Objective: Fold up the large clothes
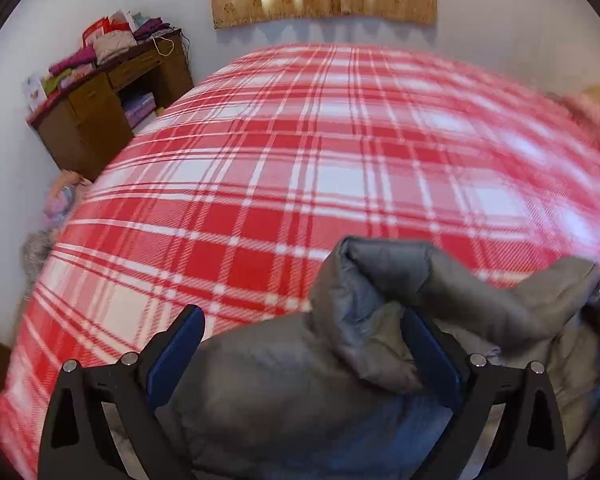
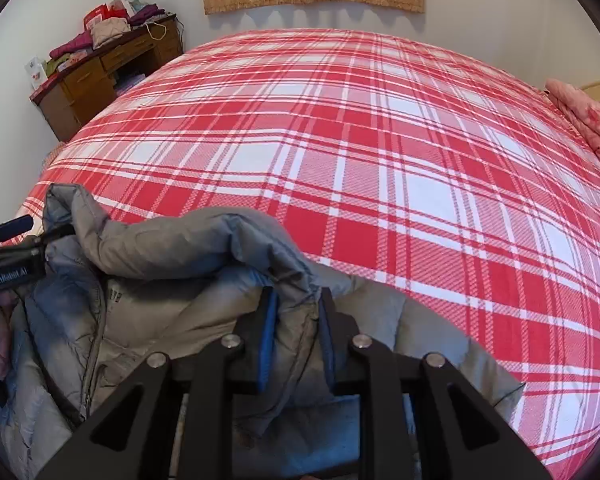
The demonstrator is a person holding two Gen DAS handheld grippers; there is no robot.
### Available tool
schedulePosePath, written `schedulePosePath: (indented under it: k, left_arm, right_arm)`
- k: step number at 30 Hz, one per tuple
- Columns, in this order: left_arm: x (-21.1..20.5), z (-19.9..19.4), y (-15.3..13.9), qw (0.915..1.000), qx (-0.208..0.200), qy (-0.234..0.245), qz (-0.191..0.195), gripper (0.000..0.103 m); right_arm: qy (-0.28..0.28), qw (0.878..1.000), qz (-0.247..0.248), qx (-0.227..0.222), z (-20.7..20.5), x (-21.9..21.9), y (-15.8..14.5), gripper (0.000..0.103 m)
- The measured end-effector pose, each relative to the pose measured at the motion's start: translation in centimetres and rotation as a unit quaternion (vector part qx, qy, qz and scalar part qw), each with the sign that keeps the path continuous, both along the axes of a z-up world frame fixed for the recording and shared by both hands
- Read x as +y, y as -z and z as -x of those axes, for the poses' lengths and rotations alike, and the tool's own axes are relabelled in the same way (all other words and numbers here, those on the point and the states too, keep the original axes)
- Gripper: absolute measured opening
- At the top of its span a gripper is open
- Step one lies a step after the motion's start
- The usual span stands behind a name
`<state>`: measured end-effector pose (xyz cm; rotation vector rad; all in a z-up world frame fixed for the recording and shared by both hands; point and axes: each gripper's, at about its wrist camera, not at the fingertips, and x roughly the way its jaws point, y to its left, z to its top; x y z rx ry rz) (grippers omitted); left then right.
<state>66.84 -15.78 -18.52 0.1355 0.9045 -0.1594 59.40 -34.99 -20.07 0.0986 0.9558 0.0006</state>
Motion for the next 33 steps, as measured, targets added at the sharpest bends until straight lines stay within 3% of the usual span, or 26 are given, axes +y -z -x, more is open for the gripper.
schedulePosePath:
  k: [1,2,3,4,5,8,14,17,20,22,27,31,33]
  left_arm:
    - [-0.4,-0.2,0.0,1.0,0.002,0.007,0.001,0.099]
    - [-0.8,-0.2,0.0,0.9999,-0.001,0.016,-0.004,0.081]
    - [-1.5,-0.1,-0.1,0.9993,-0.005,0.035,-0.011,0.061]
    - [-2.1,0.0,0.0,0.9983,0.0,0.056,-0.018,0.009]
    - [-2.5,0.1,0.1,0.9975,0.009,0.065,-0.026,0.003]
    - [-2.2,1.7,-1.2,0.9952,-0.03,0.081,-0.046,0.003]
    - [1.9,6.0,-3.8,0.9926,-0.087,0.082,-0.019,0.003]
    - [2.9,6.8,-1.6,0.9927,-0.084,0.082,-0.029,0.003]
    - [2.9,6.4,2.1,0.9955,-0.047,0.074,-0.037,0.003]
    - [2.5,6.6,2.7,0.9947,-0.05,0.082,-0.037,0.003]
    - [2.2,8.0,0.1,0.9919,-0.07,0.1,-0.034,0.005]
    - [4.1,10.3,-3.6,0.9863,-0.128,0.104,-0.003,0.009]
    - [5.0,10.4,-4.9,0.9849,-0.151,0.085,0.004,0.026]
  right_arm:
    - [-0.002,1.0,0.001,-0.001,0.0,0.1,0.0,0.024]
    - [-0.005,1.0,0.005,-0.003,0.1,0.2,0.0,0.024]
    - [-0.006,1.0,0.007,-0.004,0.1,0.1,0.0,0.022]
    - [-0.008,1.0,0.009,-0.006,0.2,0.1,-0.1,0.017]
    - [-0.009,1.0,0.011,-0.008,0.2,0.1,-0.3,0.015]
    - [-0.015,0.999,0.028,-0.027,0.8,0.1,-1.2,0.009]
    - [-0.034,0.996,0.052,-0.059,3.4,0.4,-2.7,0.006]
    - [-0.027,0.996,0.063,-0.051,4.0,0.1,-1.2,0.006]
    - [-0.022,0.997,0.064,-0.031,3.8,-0.2,0.8,0.005]
    - [-0.023,0.996,0.075,-0.029,4.0,0.1,1.1,0.005]
    - [-0.03,0.995,0.091,-0.03,4.1,0.0,0.3,0.006]
    - [-0.03,0.995,0.094,-0.032,4.6,-0.3,0.1,0.006]
    - [-0.032,0.994,0.097,-0.034,4.7,-0.3,0.2,0.006]
